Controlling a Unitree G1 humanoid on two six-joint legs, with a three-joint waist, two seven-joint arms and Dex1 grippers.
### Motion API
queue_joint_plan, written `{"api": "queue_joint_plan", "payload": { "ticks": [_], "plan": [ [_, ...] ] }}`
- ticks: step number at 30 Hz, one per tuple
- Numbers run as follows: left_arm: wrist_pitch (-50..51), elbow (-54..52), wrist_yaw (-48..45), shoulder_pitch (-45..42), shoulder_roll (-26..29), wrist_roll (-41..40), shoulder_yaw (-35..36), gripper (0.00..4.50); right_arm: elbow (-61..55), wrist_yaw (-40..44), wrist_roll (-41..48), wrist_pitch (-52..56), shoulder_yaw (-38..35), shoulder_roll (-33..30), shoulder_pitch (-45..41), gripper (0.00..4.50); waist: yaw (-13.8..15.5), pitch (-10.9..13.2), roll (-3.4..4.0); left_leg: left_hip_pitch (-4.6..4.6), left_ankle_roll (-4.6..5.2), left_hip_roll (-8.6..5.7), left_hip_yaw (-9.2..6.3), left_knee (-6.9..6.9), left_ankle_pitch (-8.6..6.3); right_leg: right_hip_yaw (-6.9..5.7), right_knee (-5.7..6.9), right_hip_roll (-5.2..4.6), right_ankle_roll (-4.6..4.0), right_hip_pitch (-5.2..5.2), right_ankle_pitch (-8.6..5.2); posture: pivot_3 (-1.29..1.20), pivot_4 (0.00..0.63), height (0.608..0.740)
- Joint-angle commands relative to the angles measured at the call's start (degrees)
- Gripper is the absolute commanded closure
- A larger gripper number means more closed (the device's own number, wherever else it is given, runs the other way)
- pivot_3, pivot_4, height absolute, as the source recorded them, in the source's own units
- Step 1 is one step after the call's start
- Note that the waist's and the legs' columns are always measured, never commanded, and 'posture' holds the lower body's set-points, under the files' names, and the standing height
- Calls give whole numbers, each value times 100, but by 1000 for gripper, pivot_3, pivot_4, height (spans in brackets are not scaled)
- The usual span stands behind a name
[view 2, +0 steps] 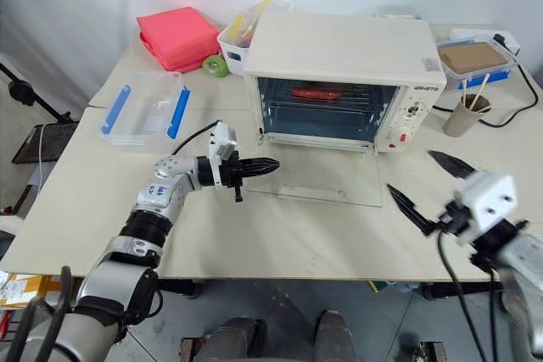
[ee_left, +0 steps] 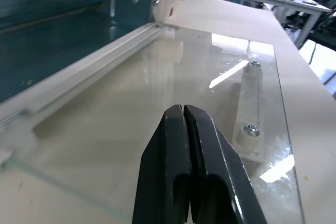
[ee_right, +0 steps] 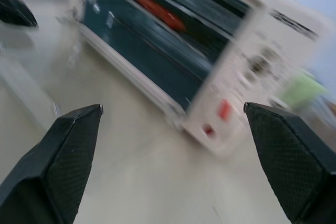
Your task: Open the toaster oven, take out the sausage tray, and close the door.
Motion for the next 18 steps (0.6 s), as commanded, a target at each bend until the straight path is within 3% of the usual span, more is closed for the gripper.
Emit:
{"api": "queue_joint_plan", "payload": {
  "ticks": [1, 4, 8, 12, 18],
  "plan": [
    [162, -836, 52, 347, 96, -93, 16, 3582, -63, -625, -806, 527, 977, 50, -948, 0, -7, 0, 0, -2, 0, -1, 0, 1, 0, 0, 1, 0, 0, -1, 0, 0, 150, 740],
    [290, -1345, 162, 663, 172, -102, 31, 2597, 329, -1204, -1800, 844, 1701, 150, -1745, 0, -5, 0, 0, -8, 0, -1, -3, 2, 0, 1, 13, -4, -1, -15, -1, 0, 150, 740],
    [305, -1965, 193, 1040, 252, -217, 96, 1411, 1154, -1438, -2484, 80, 2250, 377, -2452, 0, 5, 0, 0, -12, -1, -2, -7, 3, 0, 0, 21, -9, -2, -24, 0, 0, 150, 740],
    [352, -2723, 299, 1527, 402, -590, 465, 59, 2426, -2001, -3754, -534, 2986, 444, -3424, 0, -33, 0, 0, -18, -1, -5, -8, 5, 0, 2, 22, -13, -3, -30, 0, 0, 150, 740],
    [817, -3714, 875, 2135, 535, -1062, 935, 59, 4028, -2779, -5003, -799, 3624, 643, -4671, 0, -177, -1, 0, -23, -3, 0, -9, -8, 1, 1, 48, -12, -12, -84, -1, 0, 150, 740]
  ]
}}
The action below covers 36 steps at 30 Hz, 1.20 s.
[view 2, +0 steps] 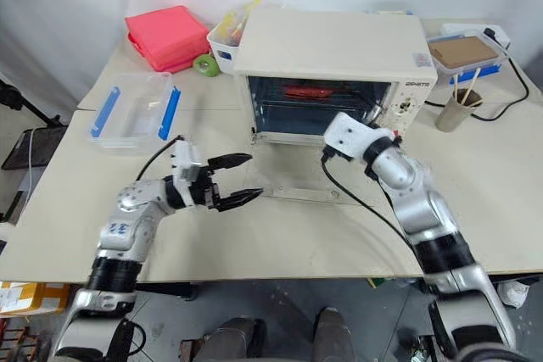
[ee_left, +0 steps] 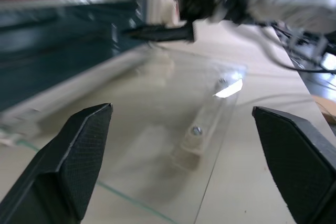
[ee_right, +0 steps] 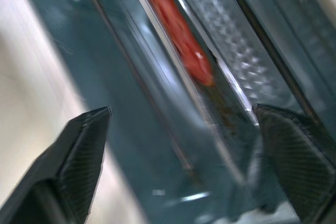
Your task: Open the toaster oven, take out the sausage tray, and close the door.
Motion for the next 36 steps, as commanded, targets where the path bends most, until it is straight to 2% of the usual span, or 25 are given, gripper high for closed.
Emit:
{"api": "queue_joint_plan", "payload": {
  "ticks": [1, 6, 9, 15, 21, 24, 30, 36],
  "plan": [
    [224, -553, 348, 188, 62, -313, 266, 59, 599, -438, -544, -190, 177, 119, -492, 0, -14, 0, 0, 0, 0, -1, 1, 0, 0, 0, 1, 0, -1, -1, 0, 0, 150, 740],
    [338, -651, 452, 352, 117, -453, 318, 59, 1412, -580, -811, -335, 382, 310, -970, 0, -14, 0, 0, -1, -2, -1, 0, 2, -1, 0, -1, -1, -5, 0, 3, 0, 150, 740],
    [171, -498, 391, 335, 124, -442, 305, 0, 1571, -644, -909, -511, 437, 330, -1083, 591, -17, 0, 0, -1, -2, -1, 0, 3, -1, 0, -1, -1, -6, 0, 3, 0, 150, 740],
    [-279, 124, 169, 81, 71, -394, 259, 0, 1593, -666, -1086, -602, 428, 342, -1126, 2531, -25, 0, 0, -1, -3, -3, 2, 2, -1, 0, -2, 2, -6, -1, 3, 0, 150, 740],
    [-618, 916, -163, -628, -102, -322, 56, 0, 1439, -679, -1220, -551, 340, 297, -1147, 4469, -21, -4, -6, -1, -3, -9, 1, 6, -1, -2, -1, 3, -6, 0, 4, 0, 150, 740],
    [-750, 1306, -263, -967, -199, -296, -3, 0, 1398, -577, -1273, -501, 316, 312, -1161, 4488, -22, -4, -8, -2, -4, -8, 1, 5, -2, -3, -1, 4, -7, 0, 5, 0, 150, 740],
    [-1276, 2949, -351, -2543, -574, -92, 21, 0, 864, -125, -1224, -384, 249, 207, -1177, 4488, -24, -3, -10, -31, -4, -16, -3, 17, -2, -13, -4, 5, -6, -18, 6, 0, 150, 740],
    [-1353, 3577, -266, -3178, -638, -153, 221, 0, 283, 249, -1192, -207, 148, 83, -869, 4488, -86, -3, -10, -81, -4, -14, 7, 15, -2, -27, 24, 2, -8, -104, 8, 0, 150, 740]
  ]
}}
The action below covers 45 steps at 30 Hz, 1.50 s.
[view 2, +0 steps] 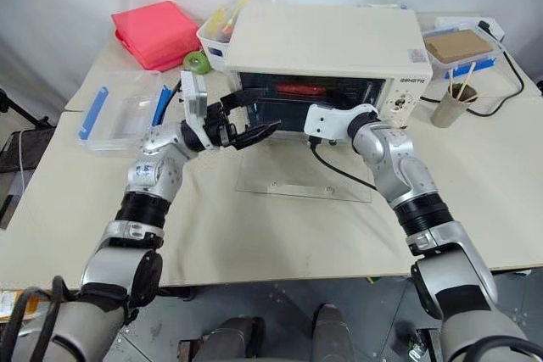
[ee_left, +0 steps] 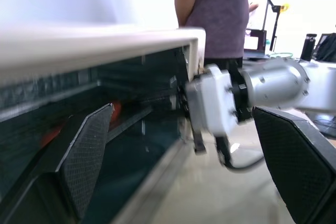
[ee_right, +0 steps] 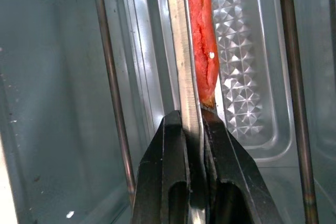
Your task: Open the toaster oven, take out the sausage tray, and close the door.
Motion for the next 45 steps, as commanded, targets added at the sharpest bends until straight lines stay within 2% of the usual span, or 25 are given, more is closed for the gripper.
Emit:
{"api": "queue_joint_plan", "payload": {
  "ticks": [1, 14, 18, 26, 31, 37, 41, 45],
  "plan": [
    [-94, 203, 63, -277, 7, -35, 214, 0, -660, 127, 215, 80, -311, -114, 119, 4488, -5, 0, 0, -2, 0, 0, -2, 0, 0, -3, 3, 0, -1, -6, 1, 0, 150, 740],
    [390, 620, -8, -737, 131, -172, 467, 0, -3237, 1322, 364, 552, -802, -807, 1763, 4488, 83, 0, 0, -15, 1, -6, -3, 21, -2, -8, 6, -3, -4, 1, 4, 0, 150, 740],
    [477, 690, -187, -784, 184, -169, 472, 0, -4050, 1535, 228, 852, -920, -853, 2254, 4488, 84, 0, 0, -15, 1, -7, -1, 25, -2, -8, 12, -3, -4, 2, 4, 0, 150, 740],
    [514, 767, -258, -676, 236, -119, 579, 0, -5005, 1396, -151, 978, -958, -768, 3281, 4488, 83, 0, -1, -9, 1, -7, 1, 36, -2, -5, 31, -3, -5, 3, 4, 0, 150, 740],
    [1137, 571, -350, -502, 520, -348, 760, 0, -5220, 1187, -319, 685, -1098, -860, 3928, 4488, 68, 0, -1, -5, 1, -7, 6, 54, -2, -2, 49, -3, -5, 3, 4, 0, 150, 740],
    [2868, 68, -202, -209, 1079, -688, 879, 0, -5256, 833, -399, 136, -1323, -939, 4155, 4488, 70, -1, -1, -1, 2, -6, 6, 69, -3, 4, 72, -2, -5, 1, 4, 0, 150, 740],
    [5567, -255, 40, -142, 1732, -1009, 732, 0, -5193, 653, -321, -321, -1376, -921, 4130, 4488, 81, -1, -2, -2, 5, -11, -3, 82, -7, 8, 86, -2, -6, 3, 4, 0, 150, 740],
    [7175, -575, 239, -78, 1966, -1299, 710, 0, -4971, 625, -337, -575, -1247, -865, 3988, 4488, 82, -1, -1, -2, 5, -13, -11, 84, -8, 12, 92, -2, -6, 4, 4, 0, 150, 740]
  ]
}}
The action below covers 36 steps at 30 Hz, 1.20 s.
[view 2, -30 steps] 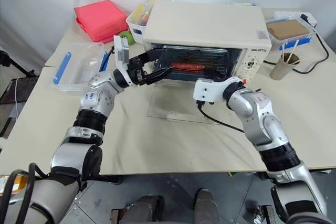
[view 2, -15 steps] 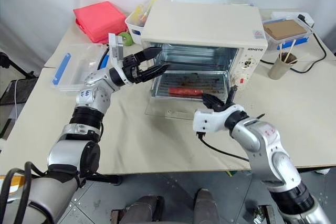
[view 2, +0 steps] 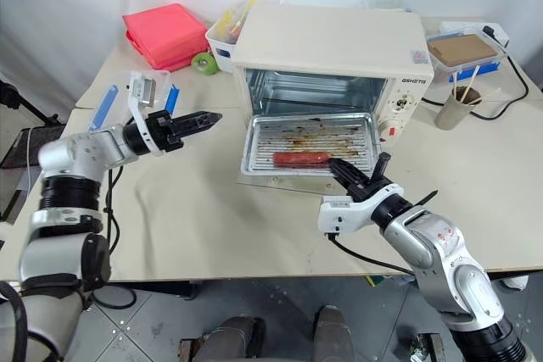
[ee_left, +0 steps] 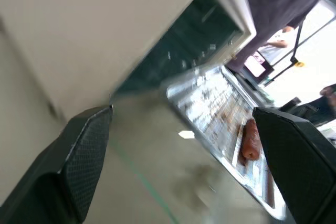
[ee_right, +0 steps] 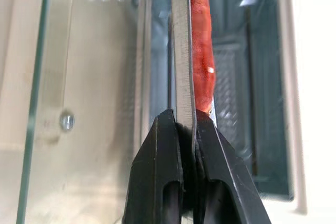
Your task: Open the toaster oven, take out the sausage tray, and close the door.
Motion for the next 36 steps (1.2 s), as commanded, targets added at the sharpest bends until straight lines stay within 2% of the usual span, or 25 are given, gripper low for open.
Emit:
{"api": "queue_joint_plan", "payload": {
  "ticks": [1, 6, 10, 13, 22, 27, 28, 34, 35, 36],
  "plan": [
    [1268, -435, 151, 54, 114, -397, 35, 0, -15, -140, 34, -239, -44, 45, -165, 4488, -4, 0, 0, 0, 0, -1, -1, 1, 0, 1, 1, 0, 0, 1, 0, 0, 150, 740],
    [2292, -606, 633, 42, -30, -687, 456, 0, 264, -105, 97, -493, 241, 248, -607, 4488, -20, 0, 0, 1, -3, 2, -1, 0, -1, 1, 2, 0, -2, -2, -1, 0, 150, 740],
    [3026, -792, 1255, 72, -519, -917, 1193, 0, 542, 73, 260, -699, 485, 330, -875, 4488, -15, 0, 0, 3, -8, 4, -3, 2, -4, 4, 2, 2, -2, -2, -1, 0, 150, 740],
    [3180, -1020, 1632, 183, -767, -1028, 1441, 0, 628, 98, 333, -741, 533, 375, -940, 4488, -8, -1, -1, 3, -11, 3, -12, 8, -6, 4, 2, 1, -3, 0, -1, 0, 150, 740],
    [3180, -1051, 2394, 423, -878, -1500, 1646, 2758, 724, 99, 336, -843, 478, 361, -963, 4500, -16, -1, -1, 8, -16, 3, -14, 4, -9, 9, 3, 3, -4, -3, -1, 0, 150, 740],
    [3180, -747, 3178, 492, -1120, -1882, 1990, 4286, 730, 53, 305, -898, 464, 371, -931, 4500, -3, -2, -2, 9, -16, 3, -16, 8, -9, 12, 3, 2, -4, -2, 0, 0, 150, 740],
    [3180, -720, 3273, 546, -1108, -2084, 1939, 4480, 741, 60, 309, -918, 464, 371, -913, 4500, -8, -2, -2, 9, -16, 2, -16, 7, -9, 12, 3, 2, -4, -2, 0, 0, 150, 740],
    [3180, -68, 4195, 623, -879, -3432, 1885, 4480, 719, 239, 760, -916, 346, 435, -766, 4500, -15, -2, -2, 17, -18, 5, -24, 3, -10, 18, 4, 3, -4, -3, 0, 0, 150, 740],
    [3180, 12, 4372, 628, -833, -3605, 1880, 4500, 704, 271, 833, -909, 321, 437, -760, 3886, -15, -2, -2, 18, -18, 5, -27, 3, -10, 21, 4, 3, -4, -3, 0, 0, 150, 740],
    [3180, 77, 4533, 654, -778, -3794, 1856, 4500, 681, 302, 885, -915, 301, 411, -741, 3679, -15, -2, -3, 18, -18, 4, -26, 4, -10, 23, 4, 3, -4, -3, 0, 0, 150, 740]
  ]
}}
